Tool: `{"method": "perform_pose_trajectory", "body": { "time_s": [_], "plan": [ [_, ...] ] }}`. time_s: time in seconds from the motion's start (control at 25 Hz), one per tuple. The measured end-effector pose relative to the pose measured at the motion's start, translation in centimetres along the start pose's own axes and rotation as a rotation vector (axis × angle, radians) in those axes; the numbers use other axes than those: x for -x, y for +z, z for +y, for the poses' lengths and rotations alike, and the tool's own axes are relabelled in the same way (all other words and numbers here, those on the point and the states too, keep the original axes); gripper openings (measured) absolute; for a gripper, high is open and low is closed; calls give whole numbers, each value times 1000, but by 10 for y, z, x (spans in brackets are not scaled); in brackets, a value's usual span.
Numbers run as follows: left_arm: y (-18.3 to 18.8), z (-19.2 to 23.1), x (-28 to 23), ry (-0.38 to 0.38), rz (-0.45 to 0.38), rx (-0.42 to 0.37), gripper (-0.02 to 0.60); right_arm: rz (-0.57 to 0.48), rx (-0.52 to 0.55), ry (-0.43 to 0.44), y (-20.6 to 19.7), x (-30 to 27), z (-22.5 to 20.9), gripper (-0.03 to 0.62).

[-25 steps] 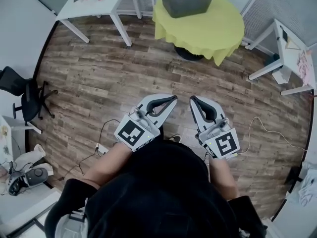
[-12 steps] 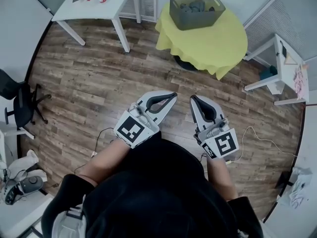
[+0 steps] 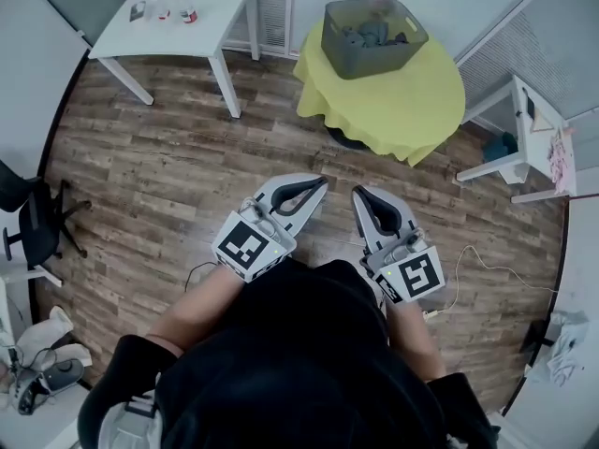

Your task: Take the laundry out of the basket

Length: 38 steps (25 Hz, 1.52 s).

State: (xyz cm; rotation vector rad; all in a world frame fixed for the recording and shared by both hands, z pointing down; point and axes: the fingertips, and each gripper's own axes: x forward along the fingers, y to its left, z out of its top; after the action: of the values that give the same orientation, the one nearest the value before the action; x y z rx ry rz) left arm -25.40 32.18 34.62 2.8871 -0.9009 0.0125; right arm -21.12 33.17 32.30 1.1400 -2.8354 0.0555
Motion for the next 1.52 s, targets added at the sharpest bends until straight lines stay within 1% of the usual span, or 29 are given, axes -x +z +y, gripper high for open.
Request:
{"method": "perform_pose_trajectory", "body": {
  "time_s": [0.16, 0.28, 0.56, 0.96, 1.28, 1.52],
  "plan": [
    [4, 13, -12, -11, -8, 0, 9, 3, 12, -18, 3, -8, -12, 25],
    [7, 24, -26, -5, -6, -7, 9, -4, 6, -31, 3, -13, -30, 25],
    [12, 53, -64, 23, -2, -38, 9, -33, 0, -15, 1, -35, -75, 25],
    [22, 98, -149, 41, 17, -54, 9, -51, -24, 18, 5, -66, -171, 25],
    [25, 117, -228, 23, 48, -52, 9, -44, -39, 14, 3, -75, -251, 25],
    [27, 128, -273, 55, 49, -47, 9, -49, -47, 11, 1, -77, -302, 25]
  ]
}}
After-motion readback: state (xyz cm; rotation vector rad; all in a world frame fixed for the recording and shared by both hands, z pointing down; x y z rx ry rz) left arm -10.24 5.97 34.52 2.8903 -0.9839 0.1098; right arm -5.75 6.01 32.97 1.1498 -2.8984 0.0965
